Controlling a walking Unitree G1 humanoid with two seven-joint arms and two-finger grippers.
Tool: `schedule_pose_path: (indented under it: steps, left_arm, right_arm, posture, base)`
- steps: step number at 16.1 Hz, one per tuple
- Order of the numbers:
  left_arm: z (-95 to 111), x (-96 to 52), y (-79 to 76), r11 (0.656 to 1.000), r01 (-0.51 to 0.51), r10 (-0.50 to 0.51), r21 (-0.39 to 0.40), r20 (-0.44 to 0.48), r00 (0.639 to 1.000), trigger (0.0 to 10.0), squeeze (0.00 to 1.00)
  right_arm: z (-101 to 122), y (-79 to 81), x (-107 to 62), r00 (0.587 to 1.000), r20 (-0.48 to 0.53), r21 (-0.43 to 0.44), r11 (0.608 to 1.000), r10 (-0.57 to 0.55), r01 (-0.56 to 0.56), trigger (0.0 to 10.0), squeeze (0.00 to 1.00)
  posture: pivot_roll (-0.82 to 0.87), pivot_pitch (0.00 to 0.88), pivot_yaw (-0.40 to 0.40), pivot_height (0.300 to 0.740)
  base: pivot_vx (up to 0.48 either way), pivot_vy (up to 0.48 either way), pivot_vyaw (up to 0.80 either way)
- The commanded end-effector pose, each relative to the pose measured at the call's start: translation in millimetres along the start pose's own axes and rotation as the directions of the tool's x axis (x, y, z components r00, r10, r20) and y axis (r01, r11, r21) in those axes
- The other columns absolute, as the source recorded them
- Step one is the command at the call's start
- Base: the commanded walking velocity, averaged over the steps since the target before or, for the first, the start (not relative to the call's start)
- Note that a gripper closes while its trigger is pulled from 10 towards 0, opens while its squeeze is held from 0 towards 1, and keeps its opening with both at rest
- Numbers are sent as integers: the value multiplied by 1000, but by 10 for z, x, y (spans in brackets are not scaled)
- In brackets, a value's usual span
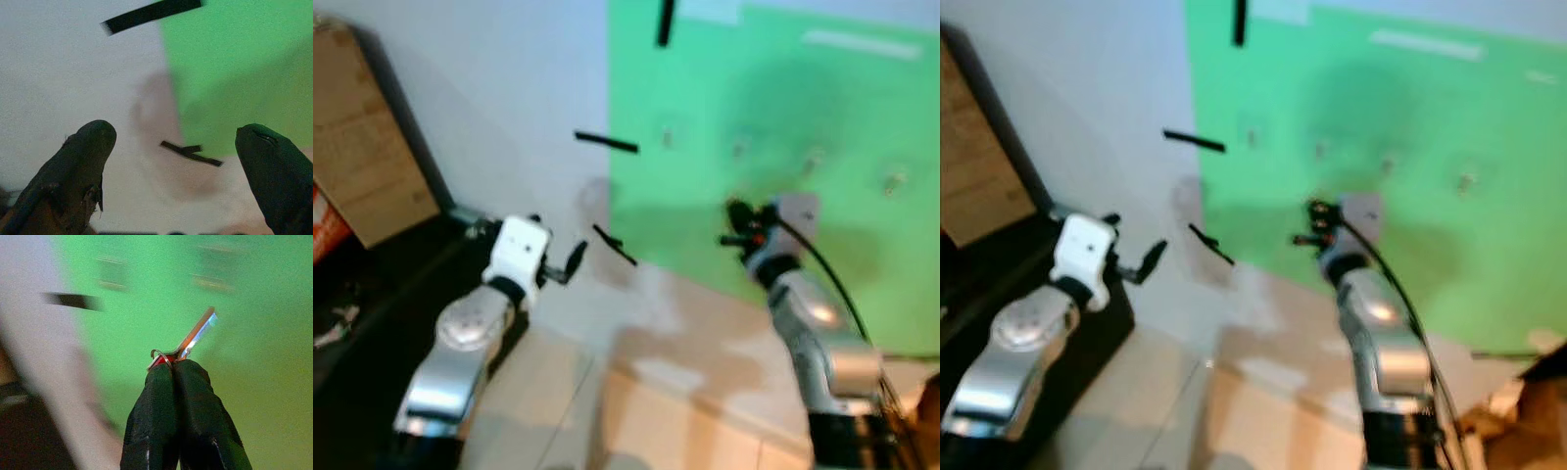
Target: Hang keys on a hook
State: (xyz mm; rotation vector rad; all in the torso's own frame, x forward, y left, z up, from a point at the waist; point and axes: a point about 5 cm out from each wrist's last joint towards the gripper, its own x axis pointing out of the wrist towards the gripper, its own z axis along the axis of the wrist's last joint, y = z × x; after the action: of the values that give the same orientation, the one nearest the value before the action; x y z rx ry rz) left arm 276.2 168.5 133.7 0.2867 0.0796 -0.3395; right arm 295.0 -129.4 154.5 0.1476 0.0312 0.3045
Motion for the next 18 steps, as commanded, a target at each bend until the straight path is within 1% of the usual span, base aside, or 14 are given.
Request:
schedule_pose_path:
  steps: [1, 2, 3, 7, 8, 9, 10, 12, 16, 18]
  left_arm:
    - [13, -7, 6, 1000, -2, 2, 2, 2, 1000, 10000, 0]
    - [17, -12, 7, 1000, -2, 2, 1, 4, 1000, 10000, 0]
    - [25, -19, 2, 1000, 4, -4, 1, 8, 1000, 10000, 0]
    - [44, -35, 14, 1000, 16, -16, 7, 16, 1000, 10000, 0]
    - [46, -37, 14, 1000, 18, -18, 8, 17, 1000, 10000, 0]
    - [49, -41, 9, 1000, 21, -21, 9, 19, 1000, 10000, 0]
    - [55, -41, 7, 1000, 25, -25, 10, 20, 1000, 10000, 0]
    - [65, -37, 7, 999, 32, -33, 15, 20, 999, 10000, 0]
    - [83, -28, -1, 998, 52, -53, 30, 20, 998, 10000, 0]
    - [95, -27, -39, 995, 90, -91, 31, 27, 996, 10000, 0]
  right_arm:
    - [120, 119, 11, 993, 55, 4, 995, 100, -101, 10000, 0]
    - [159, 179, 8, 986, 69, 7, 988, 150, -151, 10000, 0]
    - [189, 214, 15, 982, 79, 10, 985, 171, -172, 10000, 0]
    - [237, 271, 44, 978, 94, 12, 982, 186, -188, 10000, 0]
    - [229, 271, 47, 980, 89, 9, 984, 177, -178, 10000, 0]
    - [208, 251, 48, 986, 82, 11, 989, 144, -146, 10000, 0]
    - [195, 240, 45, 990, 84, 23, 993, 117, -119, 10000, 0]
    - [178, 247, 44, 992, 84, 35, 994, 96, -100, 10000, 0]
    - [163, 281, 38, 991, 78, 35, 993, 108, -111, 10000, 0]
    - [161, 277, 29, 991, 77, 36, 993, 106, -109, 10000, 0]
  posture:
    - [1, 0, -2, 740]
    - [4, 0, -6, 740]
    - [5, 0, -7, 740]
    - [5, 0, -8, 740]
    - [5, 0, -8, 740]
    - [5, 0, -7, 740]
    - [4, 0, -4, 740]
    - [2, 0, 3, 740]
    - [-2, 0, 12, 740]
    - [-3, 0, 12, 740]
  base:
    - [240, 0, 0]
    - [251, 0, 0]
    - [244, 0, 0]
    - [256, 0, 0]
    - [285, 0, 0]
    - [300, 0, 0]
    - [311, 0, 800]
    - [323, 0, 800]
    - [309, 0, 0]
    - [0, 0, 0]
